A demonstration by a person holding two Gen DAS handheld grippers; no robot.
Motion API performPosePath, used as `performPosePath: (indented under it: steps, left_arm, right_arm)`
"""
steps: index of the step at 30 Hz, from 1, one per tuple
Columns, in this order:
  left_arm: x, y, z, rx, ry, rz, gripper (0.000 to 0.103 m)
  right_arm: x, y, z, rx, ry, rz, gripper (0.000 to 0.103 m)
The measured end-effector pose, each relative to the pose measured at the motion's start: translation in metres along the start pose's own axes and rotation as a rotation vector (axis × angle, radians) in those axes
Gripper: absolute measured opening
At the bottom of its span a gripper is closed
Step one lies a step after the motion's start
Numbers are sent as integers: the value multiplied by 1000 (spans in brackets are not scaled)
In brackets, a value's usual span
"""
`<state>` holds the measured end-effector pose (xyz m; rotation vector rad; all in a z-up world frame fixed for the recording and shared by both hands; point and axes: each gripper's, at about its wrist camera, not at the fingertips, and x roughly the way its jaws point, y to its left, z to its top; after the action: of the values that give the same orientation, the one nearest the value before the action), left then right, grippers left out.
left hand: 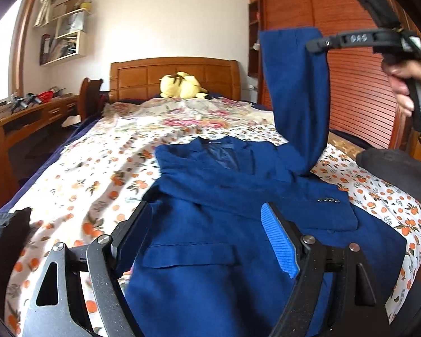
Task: Fold large clothes
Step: 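Lay the held sleeve across the jacket front and open the right gripper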
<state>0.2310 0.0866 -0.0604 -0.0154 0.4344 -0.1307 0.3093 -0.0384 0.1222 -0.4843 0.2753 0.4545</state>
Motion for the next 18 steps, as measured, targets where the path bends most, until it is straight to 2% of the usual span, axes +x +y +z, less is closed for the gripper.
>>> performPosePath:
  steps: [4,7,16,18]
  left_arm:
    - [-8,20,-3,-21,-5,33,81]
    - [-13,31,-5,-34,-5,52,81]
    - [-18,50,-11,-56,1,89,81]
    - [-16,50,-11,-57,3,90,81]
  right_arm:
    - [-17,21,-4,-39,-16,53,8]
    - [-18,34,-14,-47,8,88,8]
    - [-17,41,-59,-7,162,185,8]
    - [-14,39,-63,1,197,203,15]
